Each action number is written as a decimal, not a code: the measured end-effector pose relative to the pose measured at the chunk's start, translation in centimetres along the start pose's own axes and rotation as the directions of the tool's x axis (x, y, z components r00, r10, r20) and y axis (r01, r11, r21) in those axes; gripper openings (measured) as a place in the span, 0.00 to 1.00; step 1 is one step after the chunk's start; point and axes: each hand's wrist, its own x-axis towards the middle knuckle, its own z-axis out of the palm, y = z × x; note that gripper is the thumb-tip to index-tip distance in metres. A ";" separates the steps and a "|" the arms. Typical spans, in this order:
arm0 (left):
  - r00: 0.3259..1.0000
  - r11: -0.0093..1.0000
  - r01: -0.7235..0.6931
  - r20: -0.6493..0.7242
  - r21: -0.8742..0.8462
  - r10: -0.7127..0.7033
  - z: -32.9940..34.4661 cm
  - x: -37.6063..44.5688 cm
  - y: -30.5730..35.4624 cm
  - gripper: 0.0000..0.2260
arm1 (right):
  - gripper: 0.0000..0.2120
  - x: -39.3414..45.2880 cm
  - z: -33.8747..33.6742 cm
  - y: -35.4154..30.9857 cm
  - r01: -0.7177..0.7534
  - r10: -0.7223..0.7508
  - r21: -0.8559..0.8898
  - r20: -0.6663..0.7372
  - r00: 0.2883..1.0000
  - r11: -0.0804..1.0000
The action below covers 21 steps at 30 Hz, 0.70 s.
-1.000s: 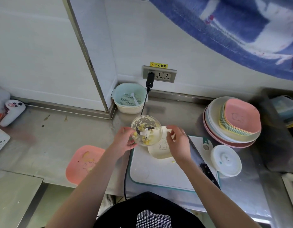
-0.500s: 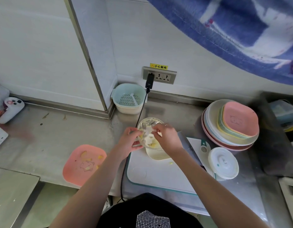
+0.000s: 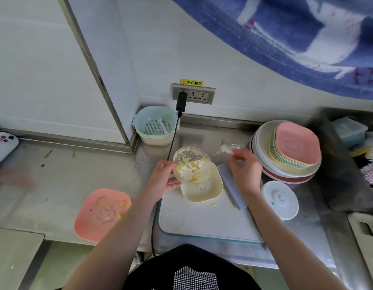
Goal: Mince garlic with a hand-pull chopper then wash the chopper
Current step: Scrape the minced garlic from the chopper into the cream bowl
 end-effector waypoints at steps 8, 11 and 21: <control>0.995 1.000 0.009 -0.099 0.008 -0.008 -0.4 0.6 -0.4 0.07 | 0.09 1.5 -3.9 7.7 -0.114 0.299 -0.505 0.302 0.905 0.856; 0.995 1.000 0.015 -0.102 0.007 -0.014 -0.6 0.3 -0.3 0.08 | 0.12 1.1 -2.6 8.3 -0.070 0.360 -0.657 0.318 0.877 0.751; 0.959 0.995 -0.009 -0.283 -0.097 -0.019 -3.5 -1.0 1.0 0.09 | 0.11 3.0 4.5 -2.3 0.178 -0.038 -0.390 0.340 0.940 0.903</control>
